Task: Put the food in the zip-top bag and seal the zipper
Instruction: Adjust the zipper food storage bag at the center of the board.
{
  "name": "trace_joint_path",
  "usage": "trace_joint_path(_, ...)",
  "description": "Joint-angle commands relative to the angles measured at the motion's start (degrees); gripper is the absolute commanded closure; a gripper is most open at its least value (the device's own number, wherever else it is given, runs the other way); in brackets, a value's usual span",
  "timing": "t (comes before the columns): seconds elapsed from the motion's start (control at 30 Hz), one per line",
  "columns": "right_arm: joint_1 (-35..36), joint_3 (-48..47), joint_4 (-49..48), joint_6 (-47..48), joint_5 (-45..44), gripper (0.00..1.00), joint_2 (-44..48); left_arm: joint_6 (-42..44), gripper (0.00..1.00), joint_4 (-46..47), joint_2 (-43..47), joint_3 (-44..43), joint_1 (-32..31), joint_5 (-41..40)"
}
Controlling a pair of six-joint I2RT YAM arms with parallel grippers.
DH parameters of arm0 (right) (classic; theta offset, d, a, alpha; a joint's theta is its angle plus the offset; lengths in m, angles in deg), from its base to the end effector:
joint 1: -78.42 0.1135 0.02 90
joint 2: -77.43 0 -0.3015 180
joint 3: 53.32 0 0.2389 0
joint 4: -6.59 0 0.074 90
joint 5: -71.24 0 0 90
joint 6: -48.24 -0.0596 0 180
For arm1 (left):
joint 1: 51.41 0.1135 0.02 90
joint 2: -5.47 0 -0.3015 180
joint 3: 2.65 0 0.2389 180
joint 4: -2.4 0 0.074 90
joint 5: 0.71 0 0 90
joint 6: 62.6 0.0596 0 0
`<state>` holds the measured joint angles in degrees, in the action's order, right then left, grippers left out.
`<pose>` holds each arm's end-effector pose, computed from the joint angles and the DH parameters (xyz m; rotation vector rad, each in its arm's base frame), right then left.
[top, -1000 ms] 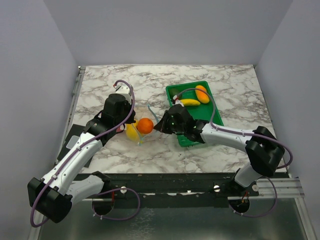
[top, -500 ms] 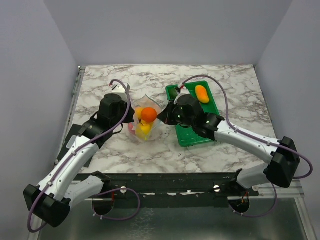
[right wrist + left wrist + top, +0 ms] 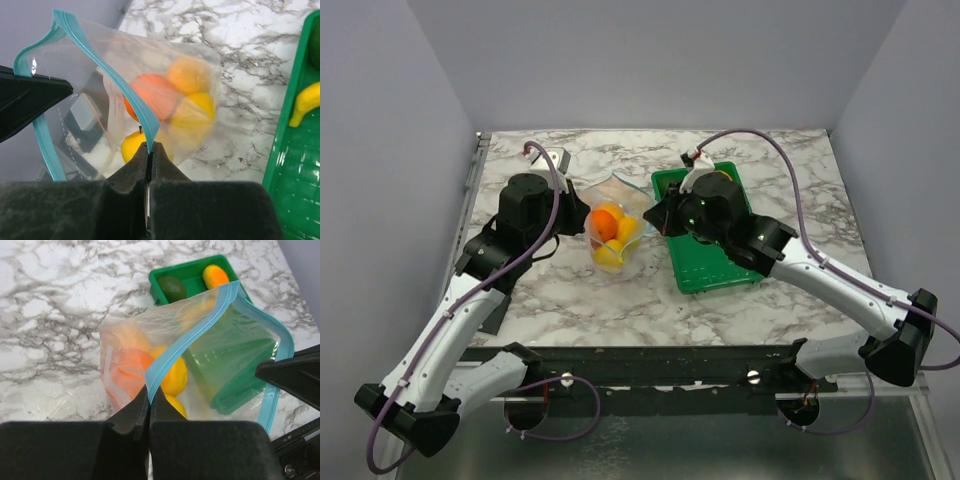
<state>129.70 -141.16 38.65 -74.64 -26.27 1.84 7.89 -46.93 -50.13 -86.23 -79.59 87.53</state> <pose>0.1960 0.2320 0.4111 -0.2296 1.9971 0.8478 0.1640 -0.0858 0.4257 0.1289 1.9750 -0.5185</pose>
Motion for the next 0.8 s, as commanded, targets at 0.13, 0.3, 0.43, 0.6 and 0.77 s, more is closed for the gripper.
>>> trace_joint_path(0.13, 0.22, 7.04, -0.99, -1.51, -1.85, 0.99, -7.53, -5.85, 1.00, 5.30, -3.43, 17.13, 0.15, -2.35)
trace_joint_path(0.3, 0.22, 5.37, -0.38, -0.78, -2.33, 0.99, -8.06, -6.47, 1.00, 6.31, -4.29, 17.72, 0.14, -0.76)
trace_joint_path(0.43, 0.23, 1.31, 1.70, 1.34, -3.84, 0.99, -6.19, -4.83, 1.00, 5.05, -3.60, 12.01, 0.14, -0.78)
trace_joint_path(0.6, 0.22, -1.18, 2.52, 2.38, -5.09, 0.99, -4.17, -4.23, 1.00, 3.49, -4.18, 7.60, 0.15, -0.61)
trace_joint_path(0.77, 0.26, 1.76, 2.21, 0.77, -5.88, 0.99, -6.00, -4.68, 1.00, 4.52, -5.64, 12.30, 0.15, -2.87)
